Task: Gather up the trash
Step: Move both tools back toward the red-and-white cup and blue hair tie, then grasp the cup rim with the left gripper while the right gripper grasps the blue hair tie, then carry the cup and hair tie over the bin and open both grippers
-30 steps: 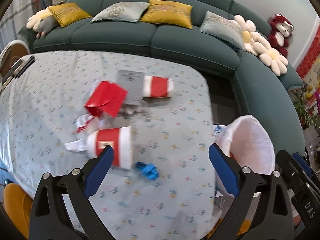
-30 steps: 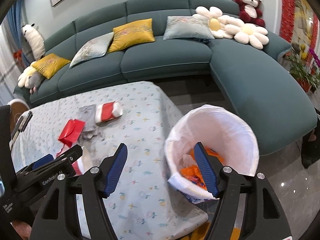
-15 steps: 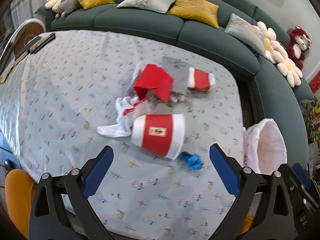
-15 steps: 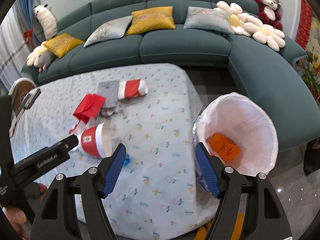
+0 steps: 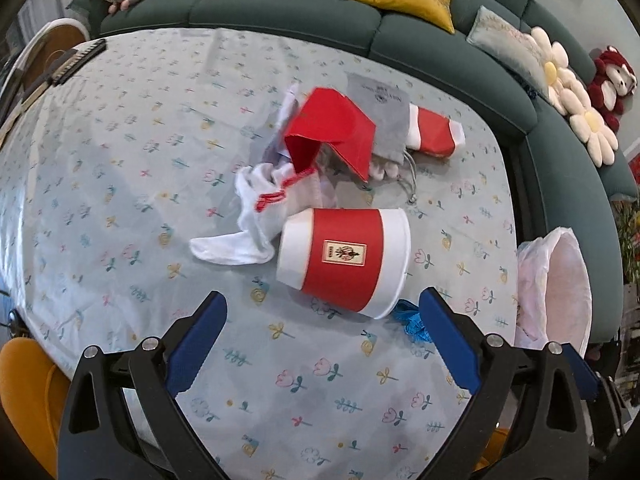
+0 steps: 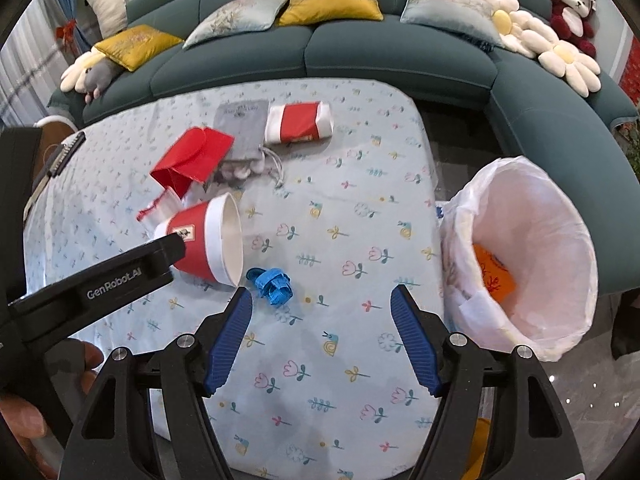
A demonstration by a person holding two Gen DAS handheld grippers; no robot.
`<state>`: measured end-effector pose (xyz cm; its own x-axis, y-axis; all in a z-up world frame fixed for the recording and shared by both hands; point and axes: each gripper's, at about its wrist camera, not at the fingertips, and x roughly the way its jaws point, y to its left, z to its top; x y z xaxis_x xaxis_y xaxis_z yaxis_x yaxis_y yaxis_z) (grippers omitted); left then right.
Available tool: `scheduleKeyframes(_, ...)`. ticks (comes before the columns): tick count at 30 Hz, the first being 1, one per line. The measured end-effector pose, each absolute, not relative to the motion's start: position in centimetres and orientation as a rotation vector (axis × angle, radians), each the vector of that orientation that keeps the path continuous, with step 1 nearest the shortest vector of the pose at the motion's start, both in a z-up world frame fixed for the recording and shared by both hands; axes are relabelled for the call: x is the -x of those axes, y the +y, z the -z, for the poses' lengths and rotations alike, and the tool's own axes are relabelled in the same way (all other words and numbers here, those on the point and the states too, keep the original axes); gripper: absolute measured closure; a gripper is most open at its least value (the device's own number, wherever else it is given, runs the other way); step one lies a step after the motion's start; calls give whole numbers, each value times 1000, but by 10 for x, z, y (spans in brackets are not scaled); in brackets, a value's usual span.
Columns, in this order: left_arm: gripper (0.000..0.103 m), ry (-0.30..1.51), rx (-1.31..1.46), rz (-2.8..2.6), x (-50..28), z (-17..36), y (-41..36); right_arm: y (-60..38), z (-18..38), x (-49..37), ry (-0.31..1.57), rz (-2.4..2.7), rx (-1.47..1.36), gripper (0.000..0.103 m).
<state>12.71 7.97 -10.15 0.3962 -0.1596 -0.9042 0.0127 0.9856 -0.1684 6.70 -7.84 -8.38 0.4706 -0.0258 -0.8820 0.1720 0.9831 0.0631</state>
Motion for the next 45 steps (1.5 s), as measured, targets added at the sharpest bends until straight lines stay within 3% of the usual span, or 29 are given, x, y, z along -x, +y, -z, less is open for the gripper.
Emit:
scheduleKeyframes(17,11,1227,79,105,-170,140,52,-77,133,-104,1170,87,-193,34)
scheduleKeyframes(21,25,1226,69,113,-173,139,55,-68,141,-115,1179,56,-187,34)
scheduleKeyframes(23,26,1223,67,120,-174,138,58,-65,144,-119,1183,48,-184,35)
scheduleKeyframes(25,30,1226,89,126,-174,137,62,-61,149,-122,1194,34,-187,42)
scheduleKeyframes(30,47,1219,105,142,-170,132,65,-56,164,-122,1242,-2,-203,75)
scheduleKeyframes(31,50,1216,109,147,-169,130,65,-56,165,-121,1246,-5,-205,76)
scheduleKeyframes(34,71,1218,127,160,-167,127,66,-55,164,-116,1243,-12,-202,78)
scheduleKeyframes(35,90,1229,137,173,-167,127,67,-55,163,-114,1244,-12,-201,79)
scheduleKeyframes(36,93,1246,149,188,-166,128,66,-57,161,-112,1242,-10,-202,79)
scheduleKeyframes(39,99,1227,148,173,-160,122,66,-63,155,-106,1228,1,-214,80)
scheduleKeyframes(45,100,1193,124,201,-145,106,57,-76,130,-94,1169,31,-232,81)
